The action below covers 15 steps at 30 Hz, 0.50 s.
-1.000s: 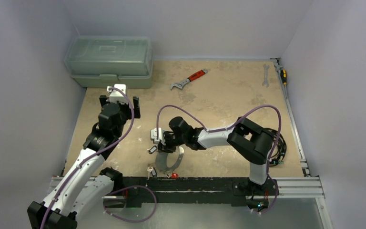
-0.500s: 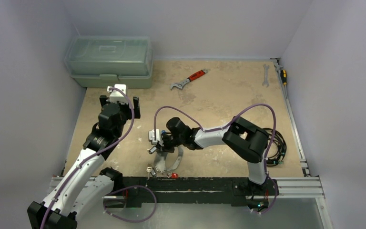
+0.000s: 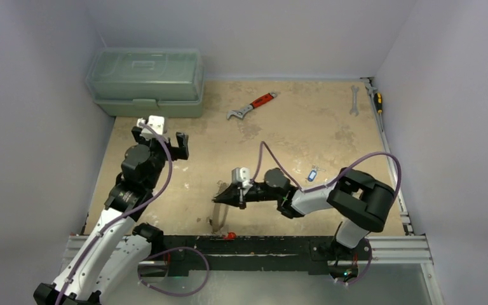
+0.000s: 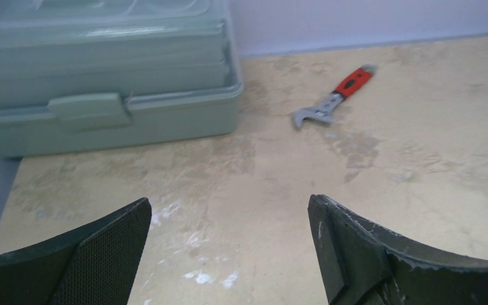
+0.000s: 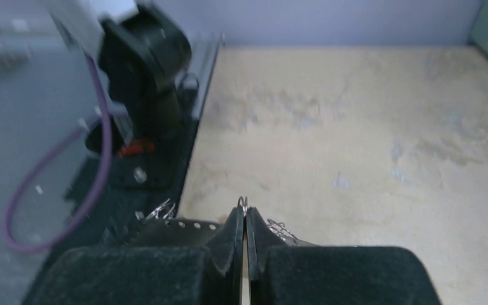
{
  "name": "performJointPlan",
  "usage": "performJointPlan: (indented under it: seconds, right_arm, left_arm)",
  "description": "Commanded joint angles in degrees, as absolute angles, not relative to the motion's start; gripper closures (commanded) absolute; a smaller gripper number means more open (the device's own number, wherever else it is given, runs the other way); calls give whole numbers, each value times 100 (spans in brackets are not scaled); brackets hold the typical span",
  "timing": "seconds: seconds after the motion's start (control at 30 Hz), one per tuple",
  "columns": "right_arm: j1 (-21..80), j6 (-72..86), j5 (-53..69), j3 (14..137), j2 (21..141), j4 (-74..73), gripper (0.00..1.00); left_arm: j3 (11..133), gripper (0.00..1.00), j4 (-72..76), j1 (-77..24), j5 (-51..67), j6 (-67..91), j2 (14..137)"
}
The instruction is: Put the keys on the keyring
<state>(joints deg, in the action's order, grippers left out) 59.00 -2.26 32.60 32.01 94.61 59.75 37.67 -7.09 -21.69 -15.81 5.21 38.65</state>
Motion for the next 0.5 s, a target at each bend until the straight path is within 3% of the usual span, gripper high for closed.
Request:
performJointPlan:
  seconds: [0.0, 0.07, 0.3, 0.47]
  right_arm:
    - [5684, 1737, 3269, 2483, 9322, 9841, 100]
    - [5451, 2222, 3180, 2264, 9324, 10541, 100]
    - [5306, 2385, 3285, 2233, 8509, 10547, 100]
    - [5205, 2727, 3587, 2398, 7680, 10505, 100]
  left_arm:
    - [3723, 8, 208, -2136, -163, 673, 3475]
    - [3750, 9, 425, -2136, 519, 772, 3387]
    - [3901, 15, 978, -2136, 2786, 1191, 3174]
    - [4247, 29, 1245, -2136, 4201, 1546, 3111]
